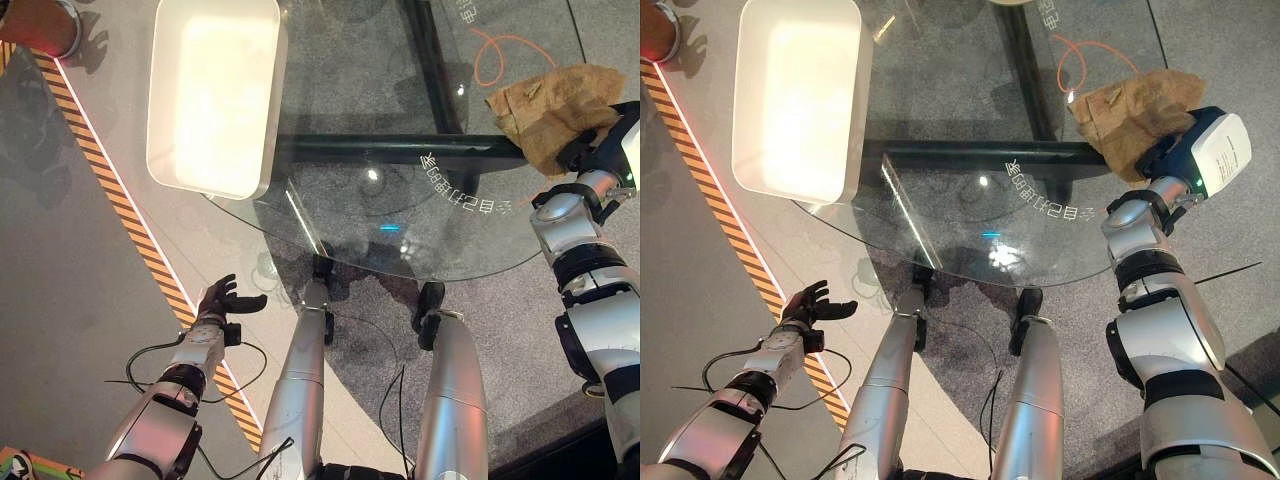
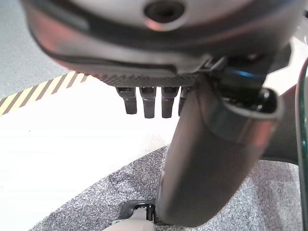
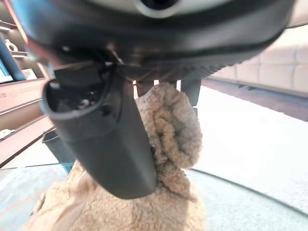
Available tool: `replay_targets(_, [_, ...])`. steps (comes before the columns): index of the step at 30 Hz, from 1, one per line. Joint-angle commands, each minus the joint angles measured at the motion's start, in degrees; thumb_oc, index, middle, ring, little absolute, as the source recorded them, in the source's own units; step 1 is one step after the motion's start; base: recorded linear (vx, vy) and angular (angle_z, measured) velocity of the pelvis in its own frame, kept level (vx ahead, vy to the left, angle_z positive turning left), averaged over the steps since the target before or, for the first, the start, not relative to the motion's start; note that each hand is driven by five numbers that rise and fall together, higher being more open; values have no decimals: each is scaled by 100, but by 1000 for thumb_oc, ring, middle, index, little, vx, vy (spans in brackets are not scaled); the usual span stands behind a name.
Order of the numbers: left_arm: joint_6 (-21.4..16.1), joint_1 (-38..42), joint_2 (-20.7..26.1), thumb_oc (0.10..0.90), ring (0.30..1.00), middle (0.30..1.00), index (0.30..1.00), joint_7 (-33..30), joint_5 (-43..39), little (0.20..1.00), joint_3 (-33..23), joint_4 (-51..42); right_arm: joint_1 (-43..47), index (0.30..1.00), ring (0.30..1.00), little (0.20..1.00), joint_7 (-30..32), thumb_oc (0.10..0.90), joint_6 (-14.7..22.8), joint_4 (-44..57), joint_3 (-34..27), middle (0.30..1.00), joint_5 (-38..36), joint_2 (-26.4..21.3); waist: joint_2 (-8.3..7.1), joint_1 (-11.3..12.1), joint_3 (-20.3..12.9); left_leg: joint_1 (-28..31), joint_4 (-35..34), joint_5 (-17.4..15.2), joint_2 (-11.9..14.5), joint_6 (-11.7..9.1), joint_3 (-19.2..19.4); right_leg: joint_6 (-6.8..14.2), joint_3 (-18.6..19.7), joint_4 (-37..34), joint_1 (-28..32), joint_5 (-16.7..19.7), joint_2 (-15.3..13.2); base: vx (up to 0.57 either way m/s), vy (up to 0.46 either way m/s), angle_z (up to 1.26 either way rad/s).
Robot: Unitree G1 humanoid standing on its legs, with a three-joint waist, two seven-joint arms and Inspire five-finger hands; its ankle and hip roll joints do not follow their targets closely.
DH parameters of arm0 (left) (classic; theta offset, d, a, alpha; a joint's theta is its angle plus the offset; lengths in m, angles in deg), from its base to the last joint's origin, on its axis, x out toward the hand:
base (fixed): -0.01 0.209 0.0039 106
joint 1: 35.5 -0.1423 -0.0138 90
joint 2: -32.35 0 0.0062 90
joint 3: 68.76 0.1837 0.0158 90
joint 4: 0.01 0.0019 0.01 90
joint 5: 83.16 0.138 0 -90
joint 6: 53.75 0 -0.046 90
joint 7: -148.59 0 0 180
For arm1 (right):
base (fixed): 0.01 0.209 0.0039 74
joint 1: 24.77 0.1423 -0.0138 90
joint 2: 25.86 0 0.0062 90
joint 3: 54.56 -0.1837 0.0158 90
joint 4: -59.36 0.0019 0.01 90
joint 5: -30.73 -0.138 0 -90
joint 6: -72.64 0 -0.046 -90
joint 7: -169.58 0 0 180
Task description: Wipe the table with a cloth and put it in the basket.
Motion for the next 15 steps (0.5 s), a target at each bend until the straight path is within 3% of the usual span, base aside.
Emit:
replay_targets(1, [-8,68,394,800,900,900,900,-66,-169,900,-266,450,388,300,300,200,376,100,567,151,7,300,21,-608,-90,26,-103,167,708,-1041,-365,706,626,-102,-88,-1008,35,811,429,0,0,0])
replay_targets(4, [-28,79,392,800,900,900,900,-53,-124,900,-283,462,449,300,300,200,240,100,730,420,155,300,217,-439,-107,45,-103,158,709,-1045,-365,696,612,-107,-96,-1008,34,797,435,0,0,0])
replay_targets(15, [-91,150,162,800,900,900,900,-135,-39,900,-162,404,728,300,300,200,-274,100,667,1424,1032,300,753,284,-58,137,-103,236,576,-957,-432,643,587,-166,-158,-1122,122,770,437,0,0,0])
